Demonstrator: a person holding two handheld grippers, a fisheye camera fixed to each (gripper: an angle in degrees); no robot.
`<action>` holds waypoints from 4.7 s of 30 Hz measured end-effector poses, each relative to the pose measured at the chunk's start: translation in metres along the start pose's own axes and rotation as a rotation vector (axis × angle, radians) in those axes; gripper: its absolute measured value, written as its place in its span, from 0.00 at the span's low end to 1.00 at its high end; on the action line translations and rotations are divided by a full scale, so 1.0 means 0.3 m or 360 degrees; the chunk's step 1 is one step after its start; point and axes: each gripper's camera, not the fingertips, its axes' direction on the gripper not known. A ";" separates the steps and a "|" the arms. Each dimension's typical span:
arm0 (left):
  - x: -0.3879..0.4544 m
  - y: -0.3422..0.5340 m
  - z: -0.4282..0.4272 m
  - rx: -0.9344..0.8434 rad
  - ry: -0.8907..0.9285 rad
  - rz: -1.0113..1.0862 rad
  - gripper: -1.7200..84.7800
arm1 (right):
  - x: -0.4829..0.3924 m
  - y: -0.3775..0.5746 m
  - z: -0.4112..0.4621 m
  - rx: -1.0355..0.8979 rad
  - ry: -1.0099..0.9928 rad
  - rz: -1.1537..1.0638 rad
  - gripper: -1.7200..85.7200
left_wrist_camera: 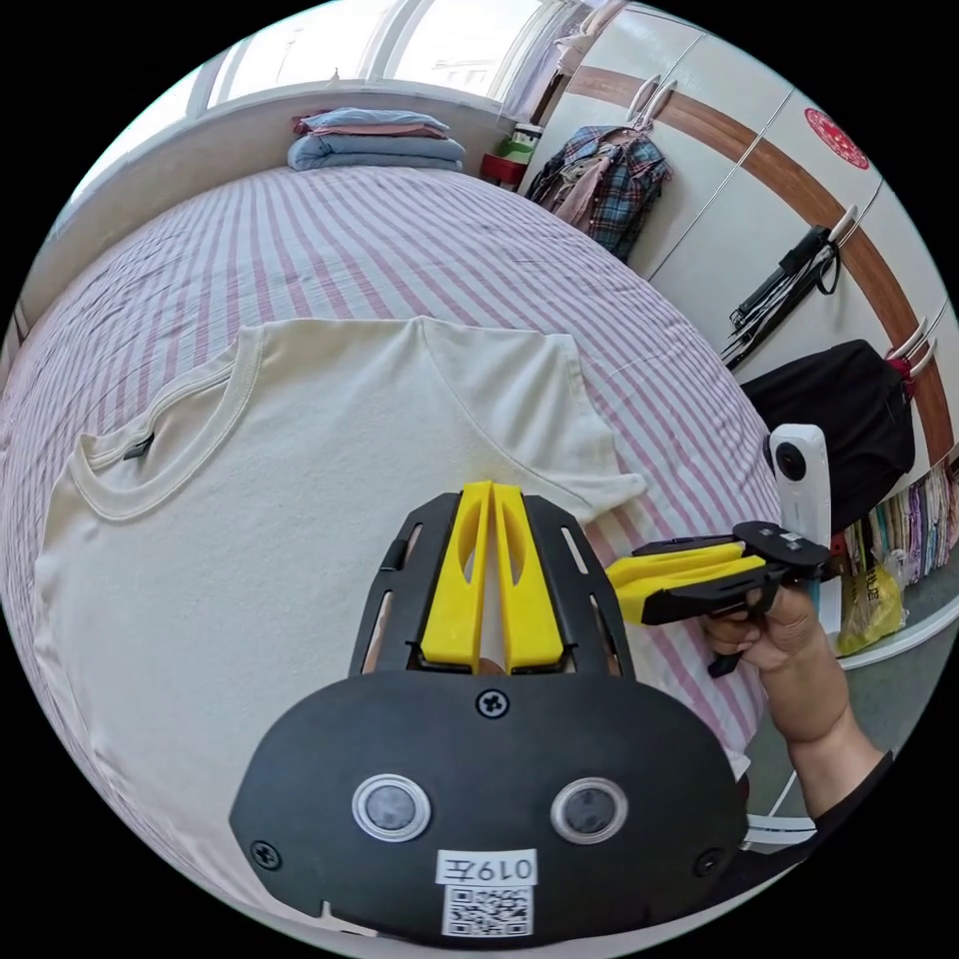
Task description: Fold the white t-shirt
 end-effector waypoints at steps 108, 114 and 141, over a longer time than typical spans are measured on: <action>0.324 0.021 -0.088 0.0070 -0.0028 0.0198 0.03 | 0.110 0.271 0.008 0.0487 0.0113 0.0088 0.01; 0.329 0.134 -0.188 0.0054 -0.0058 0.0224 0.03 | 0.114 0.292 -0.047 0.0386 0.0055 0.0104 0.01; 0.150 1.792 -1.366 0.0321 -0.0049 -0.0064 0.03 | -0.513 0.882 -0.606 -0.0109 0.0231 -0.0293 0.10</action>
